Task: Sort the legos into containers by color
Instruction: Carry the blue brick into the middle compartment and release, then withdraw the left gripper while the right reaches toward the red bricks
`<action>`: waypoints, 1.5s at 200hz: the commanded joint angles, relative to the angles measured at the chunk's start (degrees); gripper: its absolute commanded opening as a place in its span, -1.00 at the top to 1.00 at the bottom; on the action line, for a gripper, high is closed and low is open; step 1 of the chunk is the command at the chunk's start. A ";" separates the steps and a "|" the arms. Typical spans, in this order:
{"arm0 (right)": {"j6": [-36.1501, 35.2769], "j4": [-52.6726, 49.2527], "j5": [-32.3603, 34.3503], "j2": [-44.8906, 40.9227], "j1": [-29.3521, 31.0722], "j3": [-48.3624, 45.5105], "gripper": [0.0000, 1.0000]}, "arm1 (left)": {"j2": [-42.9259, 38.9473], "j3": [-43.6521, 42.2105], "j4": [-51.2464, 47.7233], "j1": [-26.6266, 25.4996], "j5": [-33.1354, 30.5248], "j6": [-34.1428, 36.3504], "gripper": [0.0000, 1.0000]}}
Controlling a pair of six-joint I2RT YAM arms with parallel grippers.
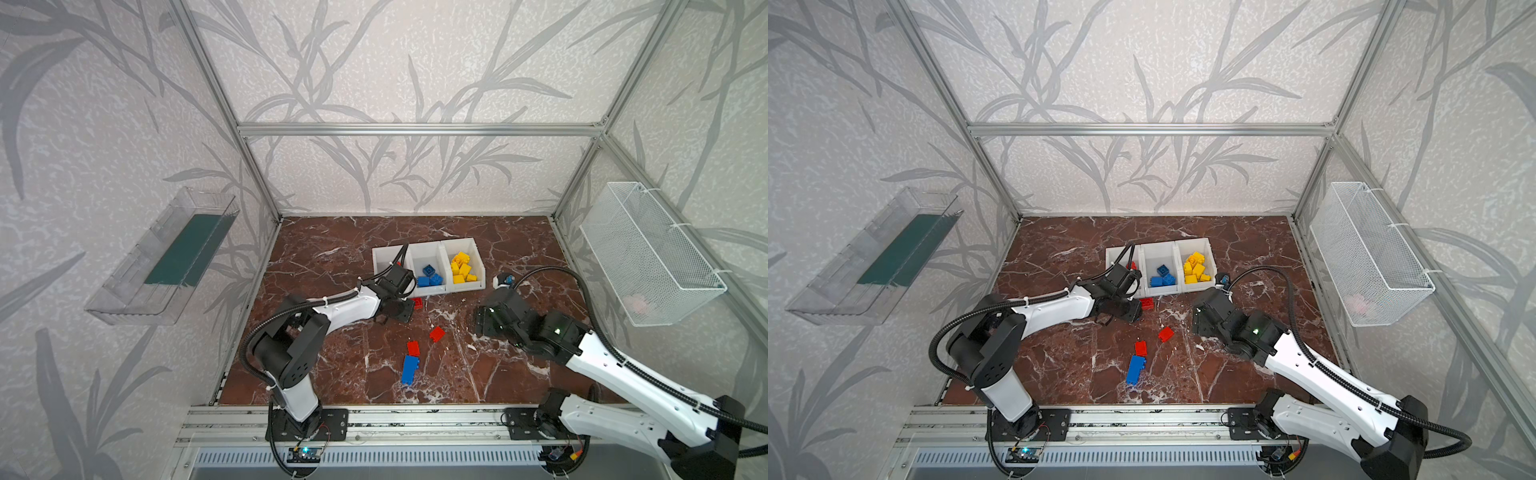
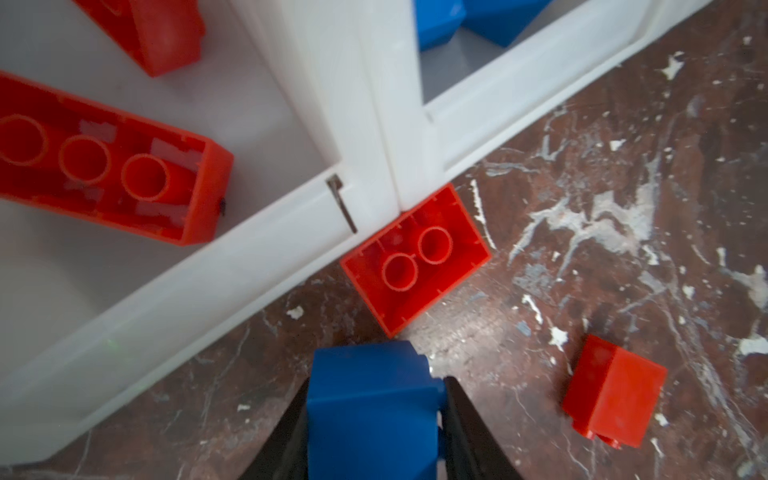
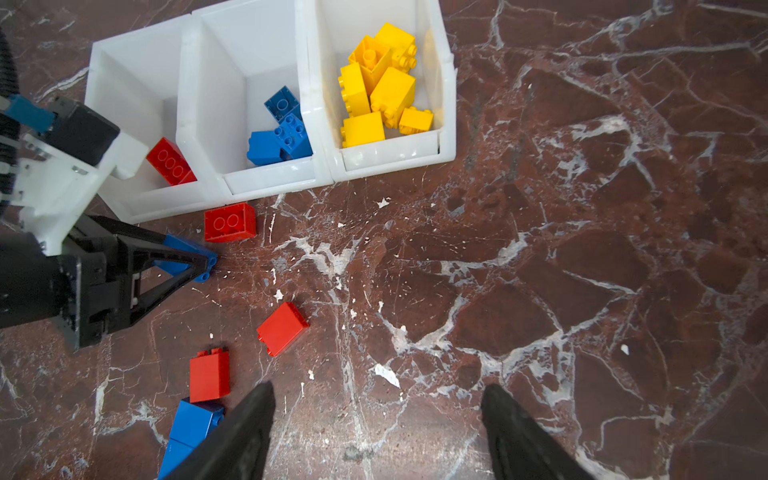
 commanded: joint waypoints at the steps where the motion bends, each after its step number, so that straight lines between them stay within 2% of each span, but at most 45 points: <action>1: 0.62 -3.06 2.33 -1.33 -0.25 -0.27 -0.57 | -3.03 4.50 -0.57 -0.41 1.41 -0.74 0.29; 39: 0.19 -3.28 1.80 -1.61 -0.25 -0.12 -0.56 | 1.03 13.43 0.02 -0.30 2.12 -1.00 0.29; 91: -1.06 -3.62 -0.25 -1.95 -0.25 0.52 -0.55 | 11.86 26.71 1.40 0.35 -0.62 1.09 0.29; 135: -0.84 -4.03 -1.43 -2.73 -0.16 -0.53 -0.54 | 21.48 38.78 -1.38 1.30 -2.28 1.18 0.27; 151: -0.59 -4.29 -1.64 -2.83 -0.16 -0.79 -0.54 | 23.17 40.63 -1.27 1.77 -2.93 0.80 0.18; 169: -0.46 -4.14 -1.72 -3.01 -0.16 -1.23 -0.56 | 24.01 42.01 -1.34 2.07 -3.40 0.44 -0.14; 179: -0.53 -4.24 -1.69 -3.01 -0.16 -1.32 -0.59 | 23.91 42.16 -1.20 2.06 -3.40 0.35 -0.28; 189: -0.54 -4.46 -1.59 -2.88 -0.16 -1.24 -0.60 | 23.49 41.82 -0.84 2.11 -3.39 0.00 -0.34; 242: -1.11 -5.27 -1.28 -1.79 -0.23 -1.02 -0.63 | 18.76 37.94 1.33 2.63 -1.11 -1.50 -0.35; 278: -1.25 -5.81 -1.52 0.23 -0.20 -2.05 -0.62 | 9.63 25.91 6.51 4.59 -2.24 -0.71 -0.36; 300: -0.89 -5.33 -3.86 3.02 -0.18 -3.15 -0.62 | 3.18 18.50 8.00 6.91 -1.80 -1.15 -0.36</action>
